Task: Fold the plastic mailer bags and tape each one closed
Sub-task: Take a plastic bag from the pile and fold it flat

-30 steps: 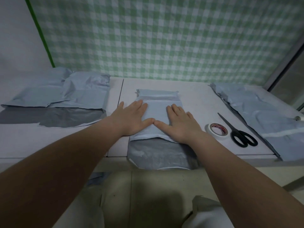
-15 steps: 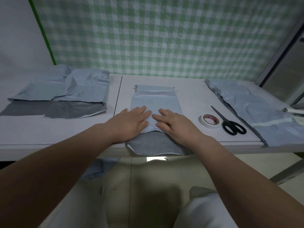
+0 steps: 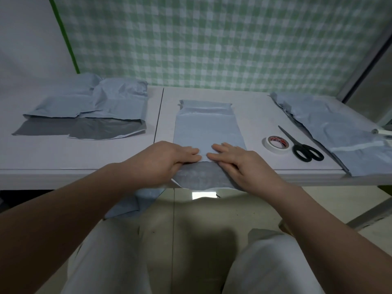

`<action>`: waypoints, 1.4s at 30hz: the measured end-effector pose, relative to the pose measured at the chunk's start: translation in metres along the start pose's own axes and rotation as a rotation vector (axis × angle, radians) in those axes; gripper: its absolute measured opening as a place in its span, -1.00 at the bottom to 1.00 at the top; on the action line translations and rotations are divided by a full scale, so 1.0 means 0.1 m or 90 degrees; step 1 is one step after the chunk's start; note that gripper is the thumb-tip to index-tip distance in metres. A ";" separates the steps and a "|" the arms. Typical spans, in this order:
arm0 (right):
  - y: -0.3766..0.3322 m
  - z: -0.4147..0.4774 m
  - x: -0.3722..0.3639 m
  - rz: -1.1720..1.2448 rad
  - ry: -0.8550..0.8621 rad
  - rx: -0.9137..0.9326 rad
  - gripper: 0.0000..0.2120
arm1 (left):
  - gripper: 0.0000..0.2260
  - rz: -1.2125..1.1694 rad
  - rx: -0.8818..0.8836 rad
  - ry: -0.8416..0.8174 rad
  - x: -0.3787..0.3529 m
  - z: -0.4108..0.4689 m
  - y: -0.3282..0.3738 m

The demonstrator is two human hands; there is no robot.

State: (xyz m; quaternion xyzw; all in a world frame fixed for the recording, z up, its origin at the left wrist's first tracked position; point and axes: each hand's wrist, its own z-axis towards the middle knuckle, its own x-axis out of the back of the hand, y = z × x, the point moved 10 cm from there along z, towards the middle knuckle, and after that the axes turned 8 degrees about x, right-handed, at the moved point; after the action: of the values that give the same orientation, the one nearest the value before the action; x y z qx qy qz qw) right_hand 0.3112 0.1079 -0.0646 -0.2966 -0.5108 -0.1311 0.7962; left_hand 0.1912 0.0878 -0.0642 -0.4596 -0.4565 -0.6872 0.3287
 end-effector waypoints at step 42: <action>0.07 -0.10 0.26 -0.314 0.104 0.006 -0.68 | -0.76 0.309 0.013 0.006 -0.01 0.04 0.06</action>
State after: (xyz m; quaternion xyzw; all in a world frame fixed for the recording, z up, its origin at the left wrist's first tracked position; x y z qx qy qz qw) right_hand 0.3336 0.1095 -0.0469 -0.1478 -0.5026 -0.3421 0.7801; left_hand 0.1983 0.0894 -0.0623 -0.5493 -0.3380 -0.5856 0.4910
